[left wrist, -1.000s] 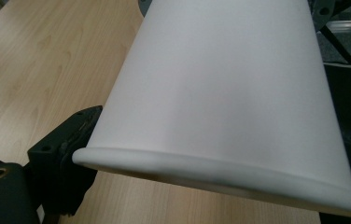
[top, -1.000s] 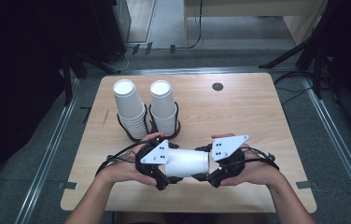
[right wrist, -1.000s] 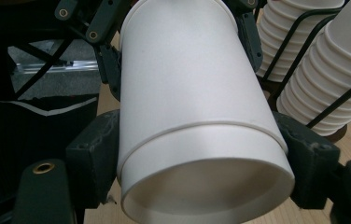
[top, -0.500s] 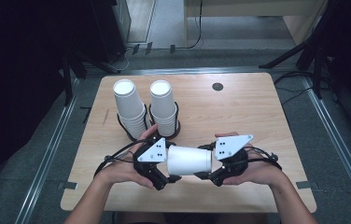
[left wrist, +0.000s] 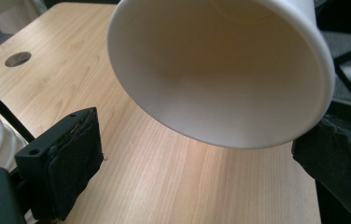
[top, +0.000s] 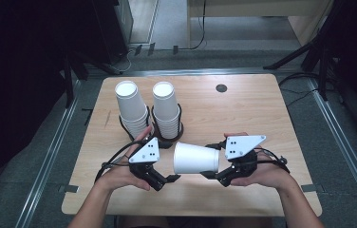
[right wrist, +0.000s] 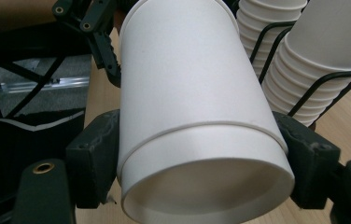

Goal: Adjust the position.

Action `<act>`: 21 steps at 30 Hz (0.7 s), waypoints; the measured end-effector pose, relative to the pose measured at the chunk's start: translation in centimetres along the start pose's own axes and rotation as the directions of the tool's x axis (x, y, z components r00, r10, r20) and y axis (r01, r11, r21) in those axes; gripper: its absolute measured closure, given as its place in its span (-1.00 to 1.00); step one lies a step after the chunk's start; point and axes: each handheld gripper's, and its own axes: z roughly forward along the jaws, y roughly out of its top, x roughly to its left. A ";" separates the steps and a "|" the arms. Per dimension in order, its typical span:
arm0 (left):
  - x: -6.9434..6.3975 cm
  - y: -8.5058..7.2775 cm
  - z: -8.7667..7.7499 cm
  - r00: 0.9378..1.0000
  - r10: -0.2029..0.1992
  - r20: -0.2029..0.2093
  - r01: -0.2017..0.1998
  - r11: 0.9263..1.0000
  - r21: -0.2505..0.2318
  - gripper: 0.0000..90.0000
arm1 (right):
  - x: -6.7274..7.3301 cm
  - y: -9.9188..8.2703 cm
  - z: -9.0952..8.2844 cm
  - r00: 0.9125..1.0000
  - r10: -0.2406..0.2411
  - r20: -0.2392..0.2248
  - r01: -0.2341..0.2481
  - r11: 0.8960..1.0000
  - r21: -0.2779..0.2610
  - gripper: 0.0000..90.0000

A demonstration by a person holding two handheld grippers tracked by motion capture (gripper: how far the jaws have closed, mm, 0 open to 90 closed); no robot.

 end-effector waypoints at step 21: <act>0.1 -1.3 0.7 0.978 -0.189 0.089 0.205 0.948 -0.243 -0.97 | -0.1 -0.7 0.4 0.997 0.071 -0.025 -0.073 0.990 -0.121 -0.47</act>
